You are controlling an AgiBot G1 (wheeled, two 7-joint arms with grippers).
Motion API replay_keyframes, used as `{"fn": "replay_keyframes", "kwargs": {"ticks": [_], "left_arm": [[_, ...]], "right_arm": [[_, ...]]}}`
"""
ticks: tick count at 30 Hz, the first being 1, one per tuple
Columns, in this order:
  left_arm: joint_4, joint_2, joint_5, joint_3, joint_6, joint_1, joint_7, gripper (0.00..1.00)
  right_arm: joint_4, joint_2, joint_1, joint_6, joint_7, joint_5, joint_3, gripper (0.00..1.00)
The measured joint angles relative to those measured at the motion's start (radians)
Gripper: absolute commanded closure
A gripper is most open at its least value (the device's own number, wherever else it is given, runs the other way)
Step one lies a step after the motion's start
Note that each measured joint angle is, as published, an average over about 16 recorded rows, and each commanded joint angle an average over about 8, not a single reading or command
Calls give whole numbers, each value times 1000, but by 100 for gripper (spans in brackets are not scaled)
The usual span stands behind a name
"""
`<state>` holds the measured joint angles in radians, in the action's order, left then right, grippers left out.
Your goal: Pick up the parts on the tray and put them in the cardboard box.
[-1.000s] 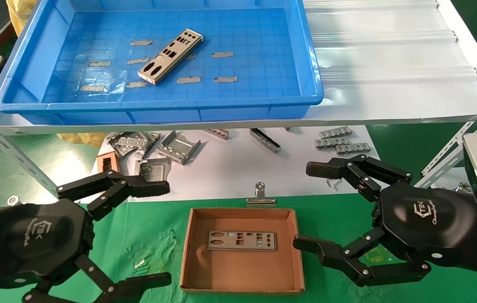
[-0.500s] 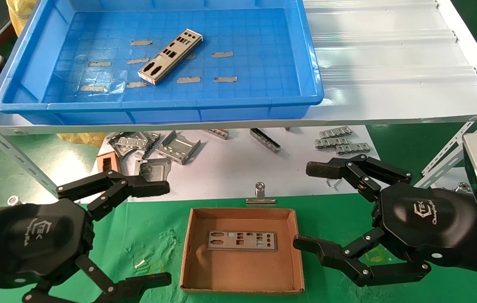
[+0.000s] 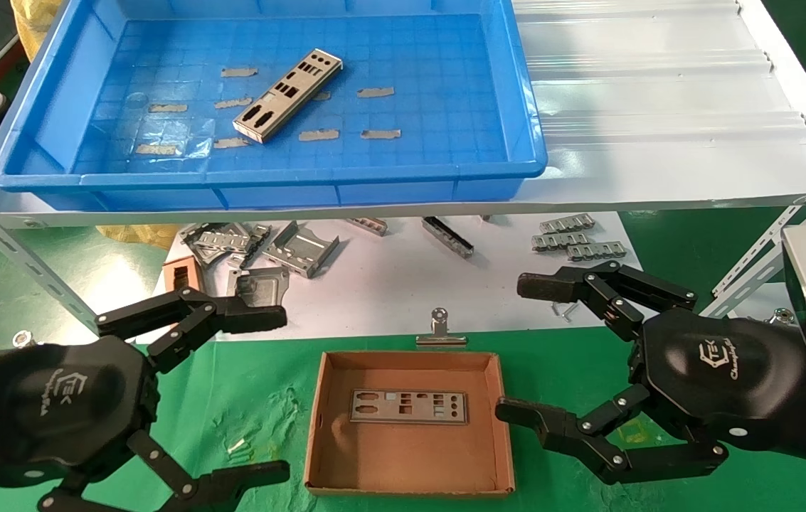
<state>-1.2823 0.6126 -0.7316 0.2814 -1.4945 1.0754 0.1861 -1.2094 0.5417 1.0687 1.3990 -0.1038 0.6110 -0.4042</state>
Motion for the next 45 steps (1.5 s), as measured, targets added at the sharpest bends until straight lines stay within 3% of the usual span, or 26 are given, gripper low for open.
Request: {"fn": "replay_keyframes", "kwargs": {"ticks": [45], "left_arm": [[0, 0, 0, 0, 0, 0, 0, 0]], "right_arm": [[0, 0, 0, 0, 0, 0, 0, 0]]}}
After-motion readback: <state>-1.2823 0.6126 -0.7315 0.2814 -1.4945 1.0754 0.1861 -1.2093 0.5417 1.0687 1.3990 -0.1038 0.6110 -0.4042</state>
